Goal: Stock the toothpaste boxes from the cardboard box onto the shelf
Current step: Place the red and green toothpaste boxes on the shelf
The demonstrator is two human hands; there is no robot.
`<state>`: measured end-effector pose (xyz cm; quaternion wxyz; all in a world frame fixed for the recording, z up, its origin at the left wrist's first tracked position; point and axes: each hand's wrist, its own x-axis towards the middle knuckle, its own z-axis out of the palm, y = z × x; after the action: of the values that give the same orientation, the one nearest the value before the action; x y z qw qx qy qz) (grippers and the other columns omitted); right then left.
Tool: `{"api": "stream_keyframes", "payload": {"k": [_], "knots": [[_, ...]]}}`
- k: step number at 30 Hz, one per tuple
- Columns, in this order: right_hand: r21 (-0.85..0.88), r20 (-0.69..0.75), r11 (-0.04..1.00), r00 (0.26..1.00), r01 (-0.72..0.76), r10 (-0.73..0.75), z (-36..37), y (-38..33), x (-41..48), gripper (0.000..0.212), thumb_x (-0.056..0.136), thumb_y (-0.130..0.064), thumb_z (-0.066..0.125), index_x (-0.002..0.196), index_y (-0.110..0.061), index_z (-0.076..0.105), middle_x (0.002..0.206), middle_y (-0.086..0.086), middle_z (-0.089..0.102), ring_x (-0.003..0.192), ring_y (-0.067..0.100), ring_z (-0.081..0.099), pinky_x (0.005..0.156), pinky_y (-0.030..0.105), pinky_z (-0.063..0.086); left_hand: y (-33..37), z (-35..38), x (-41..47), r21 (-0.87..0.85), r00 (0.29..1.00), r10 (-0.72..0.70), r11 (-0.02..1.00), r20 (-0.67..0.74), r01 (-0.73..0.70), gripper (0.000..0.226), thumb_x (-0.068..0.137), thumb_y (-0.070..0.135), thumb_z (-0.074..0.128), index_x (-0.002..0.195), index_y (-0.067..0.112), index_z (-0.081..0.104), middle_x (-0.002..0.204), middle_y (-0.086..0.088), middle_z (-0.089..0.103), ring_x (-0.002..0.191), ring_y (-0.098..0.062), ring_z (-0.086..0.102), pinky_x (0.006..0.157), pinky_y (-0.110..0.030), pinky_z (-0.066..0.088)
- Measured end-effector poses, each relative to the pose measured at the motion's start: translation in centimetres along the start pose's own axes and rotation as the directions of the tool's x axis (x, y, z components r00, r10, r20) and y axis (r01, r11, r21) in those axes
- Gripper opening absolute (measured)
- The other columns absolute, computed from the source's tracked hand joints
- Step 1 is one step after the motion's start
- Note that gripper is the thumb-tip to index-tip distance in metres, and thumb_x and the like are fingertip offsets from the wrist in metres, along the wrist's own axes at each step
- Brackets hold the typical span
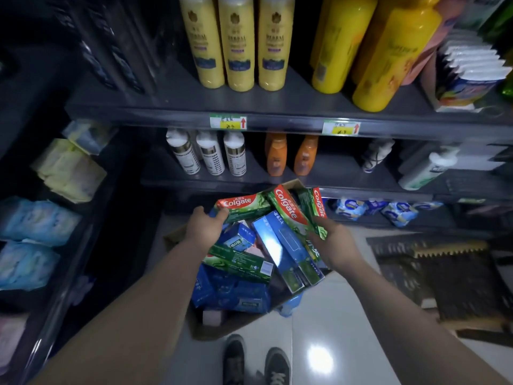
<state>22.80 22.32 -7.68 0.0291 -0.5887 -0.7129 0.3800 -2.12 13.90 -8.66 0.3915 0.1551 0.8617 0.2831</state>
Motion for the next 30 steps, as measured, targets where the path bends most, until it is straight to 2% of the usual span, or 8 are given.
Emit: {"api": "stream_keyframes", "payload": {"k": [5, 8, 11, 16, 22, 25, 27, 30], "knots": [[0.046, -0.027, 0.996, 0.997, -0.074, 0.076, 0.9, 2.0, 2.0, 0.045, 0.091, -0.025, 0.062, 0.135, -0.018, 0.054, 0.131, 0.008, 0.06, 0.113, 0.026, 0.058, 0.085, 0.025, 0.043, -0.9, 1.5, 4.3, -0.097, 0.998, -0.065, 0.993, 0.021, 0.066, 0.085, 0.08, 0.057, 0.064, 0.142, 0.005, 0.035, 0.134, -0.017, 0.051, 0.117, -0.035, 0.056, 0.098, -0.047, 0.048], [0.038, -0.028, 0.994, 0.994, -0.106, 0.107, 1.5, 3.4, 2.6, 0.044, 0.091, -0.022, 0.061, 0.134, -0.016, 0.054, 0.13, 0.008, 0.061, 0.106, 0.026, 0.062, 0.07, 0.016, 0.037, -0.3, 1.9, 4.2, -0.192, 0.999, -0.044, 0.981, -0.001, 0.043, 0.034, 0.084, 0.043, 0.067, 0.089, 0.01, 0.061, 0.092, -0.009, 0.064, 0.095, -0.034, 0.066, 0.09, -0.049, 0.053], [0.022, -0.03, 0.992, 0.992, -0.123, 0.124, 2.2, 4.2, 2.6, 0.045, 0.091, -0.021, 0.061, 0.134, -0.013, 0.054, 0.131, 0.011, 0.059, 0.11, 0.027, 0.059, 0.073, 0.019, 0.038, 0.3, 1.7, 2.7, -0.252, 1.0, -0.017, 0.968, -0.011, 0.014, 0.026, 0.087, 0.029, 0.069, 0.068, 0.019, 0.054, 0.072, 0.001, 0.057, 0.089, -0.032, 0.068, 0.092, -0.046, 0.053], [0.015, 0.012, 0.978, 0.978, -0.208, 0.208, 3.2, 5.0, 2.2, 0.041, 0.088, -0.025, 0.063, 0.126, -0.01, 0.059, 0.119, 0.016, 0.063, 0.099, 0.034, 0.061, 0.076, 0.036, 0.051, -0.7, 0.4, 0.5, -0.365, 1.0, 0.009, 0.931, -0.016, -0.014, 0.024, 0.091, 0.021, 0.063, 0.07, 0.021, 0.053, 0.076, 0.001, 0.057, 0.087, -0.027, 0.065, 0.093, -0.043, 0.05], [0.023, 0.075, 0.978, 0.976, -0.209, 0.207, 4.3, 6.0, 2.5, 0.045, 0.087, -0.028, 0.067, 0.126, -0.009, 0.057, 0.12, 0.014, 0.061, 0.1, 0.03, 0.061, 0.072, 0.026, 0.041, -3.6, -1.2, -0.4, -0.507, 0.998, -0.004, 0.861, -0.065, -0.029, 0.009, 0.095, 0.019, 0.058, 0.091, 0.011, 0.059, 0.096, -0.002, 0.062, 0.082, -0.011, 0.059, 0.091, -0.033, 0.051], [-0.027, 0.082, 0.975, 0.972, -0.22, 0.221, 4.4, 6.9, 3.0, 0.048, 0.081, -0.03, 0.07, 0.124, -0.012, 0.059, 0.122, 0.016, 0.059, 0.103, 0.034, 0.06, 0.084, 0.035, 0.051, -4.7, -1.6, -0.2, -0.548, 0.997, -0.011, 0.836, -0.071, -0.029, 0.03, 0.093, 0.018, 0.06, 0.117, 0.001, 0.055, 0.117, -0.009, 0.061, 0.098, -0.017, 0.062, 0.087, -0.03, 0.053], [0.012, 0.087, 0.971, 0.968, -0.239, 0.237, 4.4, 7.5, 3.2, 0.049, 0.076, -0.027, 0.074, 0.121, -0.011, 0.06, 0.12, 0.016, 0.06, 0.1, 0.033, 0.061, 0.087, 0.04, 0.053, -5.3, -1.7, -0.1, -0.56, 0.997, -0.012, 0.828, -0.073, -0.031, 0.036, 0.092, 0.018, 0.063, 0.121, 0.0, 0.053, 0.121, -0.011, 0.061, 0.101, -0.018, 0.063, 0.083, -0.028, 0.054], [0.135, 0.076, 0.96, 0.969, -0.245, 0.236, 4.1, 7.4, 2.9, 0.052, 0.075, -0.021, 0.075, 0.122, -0.008, 0.056, 0.12, 0.015, 0.058, 0.092, 0.031, 0.064, 0.074, 0.035, 0.054, -5.5, -1.8, -0.6, -0.574, 0.996, -0.004, 0.817, -0.091, -0.049, 0.035, 0.091, 0.016, 0.063, 0.12, -0.001, 0.054, 0.121, -0.012, 0.061, 0.1, -0.017, 0.063, 0.082, -0.027, 0.054]]}}
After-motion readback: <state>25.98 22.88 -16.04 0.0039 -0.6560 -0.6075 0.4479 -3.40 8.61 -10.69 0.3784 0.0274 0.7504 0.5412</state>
